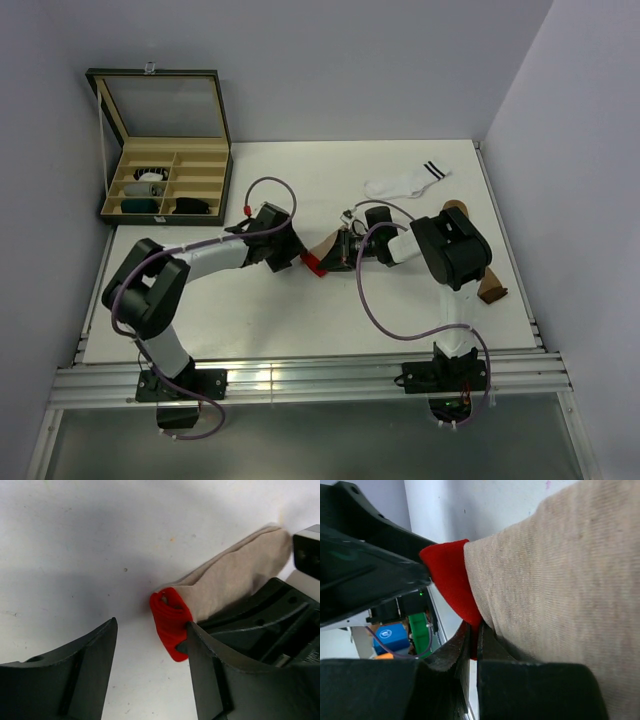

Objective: Roll the socks
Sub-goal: Roll the sock at the center of the board.

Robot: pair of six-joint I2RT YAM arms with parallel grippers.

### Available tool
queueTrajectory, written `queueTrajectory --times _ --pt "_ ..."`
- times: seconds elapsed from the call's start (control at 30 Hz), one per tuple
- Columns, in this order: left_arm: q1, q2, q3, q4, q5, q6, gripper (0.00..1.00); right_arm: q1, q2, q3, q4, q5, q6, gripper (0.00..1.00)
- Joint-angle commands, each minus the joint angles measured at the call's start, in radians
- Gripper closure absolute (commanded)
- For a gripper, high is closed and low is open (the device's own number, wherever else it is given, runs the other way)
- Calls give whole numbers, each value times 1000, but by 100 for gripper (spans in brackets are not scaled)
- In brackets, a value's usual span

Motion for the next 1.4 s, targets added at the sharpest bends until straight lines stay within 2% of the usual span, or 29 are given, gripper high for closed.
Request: queueTrajectory --times 0.0,0.27,0.47,0.53,0.67,0.7,0.8,0.83,0.93,0.97,1.07,1.37 --pt "-12 34 41 20 12 0 39 -12 55 -30 -59 56 5 100" --pt "-25 100 90 -19 14 26 42 -17 58 -19 -99 85 -7 100" --pt "-28 166 125 -106 8 71 51 -17 7 -3 -188 147 -76 100" --pt "-30 180 125 -117 11 83 56 -16 -28 -2 -210 184 -102 94" --pt "-35 200 144 -146 2 120 60 -2 -115 -14 -251 262 -159 68" --pt "-35 207 148 -154 -3 126 60 3 -166 -17 -259 282 -174 66" --pt "-36 218 170 -175 -15 151 60 35 -282 -17 -326 413 -254 57" --pt "-39 221 179 -178 -18 155 60 46 -313 -11 -348 499 -298 50" --pt "-41 232 193 -187 -14 171 61 112 -424 4 -421 656 -382 48" --pt "-41 234 196 -187 -14 177 61 135 -445 6 -441 761 -402 48" --pt "-45 241 208 -195 -15 186 61 252 -513 18 -463 910 -479 48" --pt "-45 252 250 -221 -14 213 60 428 -441 41 -446 1128 -596 53"
